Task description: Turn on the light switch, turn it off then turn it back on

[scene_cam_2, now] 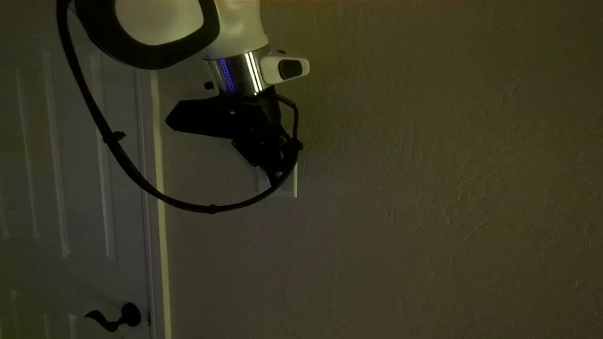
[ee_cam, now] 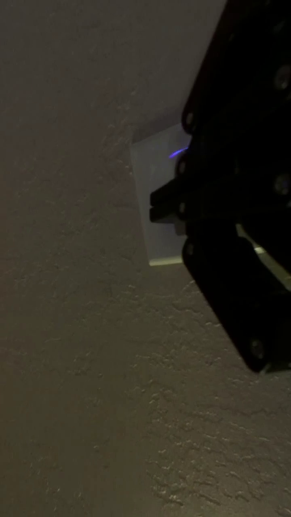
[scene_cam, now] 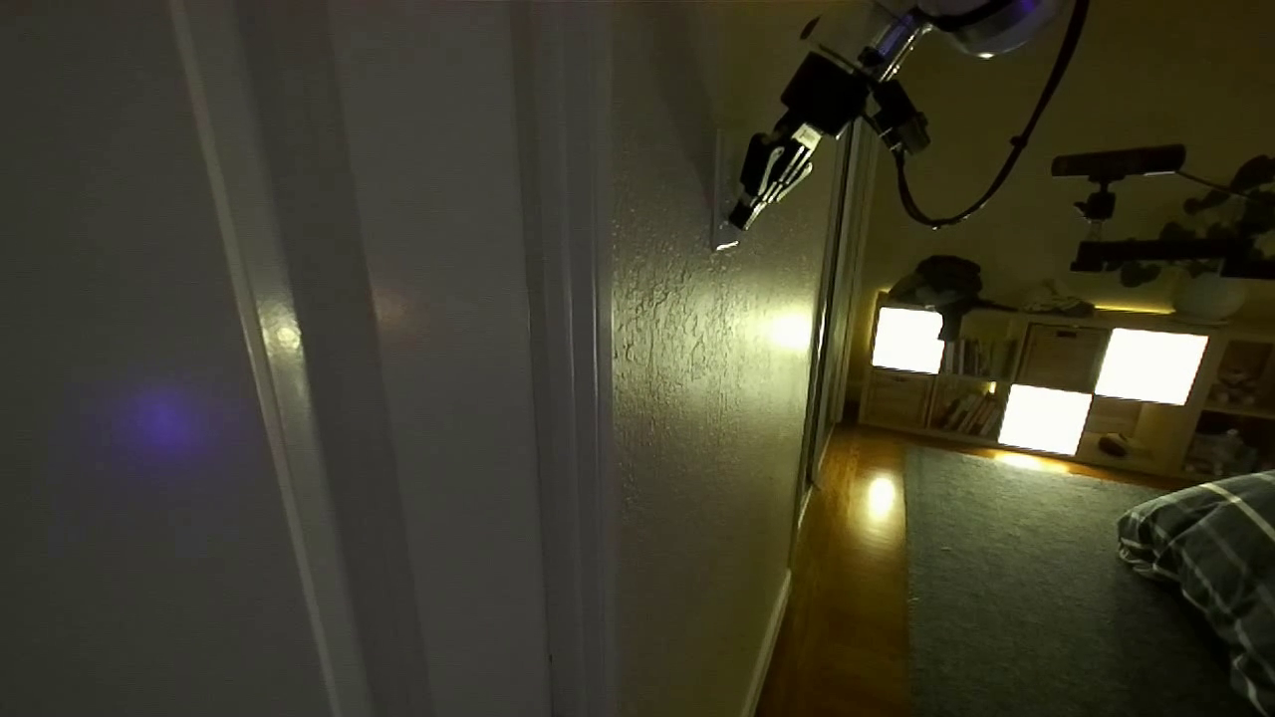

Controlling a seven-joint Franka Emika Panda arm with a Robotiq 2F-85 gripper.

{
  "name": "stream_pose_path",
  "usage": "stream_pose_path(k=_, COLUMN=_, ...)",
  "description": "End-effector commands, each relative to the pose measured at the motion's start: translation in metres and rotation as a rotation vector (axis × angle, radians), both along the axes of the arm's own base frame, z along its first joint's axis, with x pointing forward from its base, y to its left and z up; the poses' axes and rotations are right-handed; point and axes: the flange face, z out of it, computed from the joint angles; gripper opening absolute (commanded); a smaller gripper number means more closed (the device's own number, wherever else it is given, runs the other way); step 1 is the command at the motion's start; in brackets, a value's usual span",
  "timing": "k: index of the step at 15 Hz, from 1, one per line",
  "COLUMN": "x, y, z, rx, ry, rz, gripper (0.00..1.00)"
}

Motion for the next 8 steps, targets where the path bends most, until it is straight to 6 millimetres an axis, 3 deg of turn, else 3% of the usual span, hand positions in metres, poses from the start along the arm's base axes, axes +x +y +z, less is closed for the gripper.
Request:
stream_pose_path(k=1, x=-0.013, y=0.009, z=0.006, rx=0.036, ry=0.003, rz=-0.013, gripper=0.05)
stream_pose_path(k=8, x=-0.007, y=0.009, z=0.028, rx=0.006, ry=-0.063, rz=-0.002, gripper=0.06)
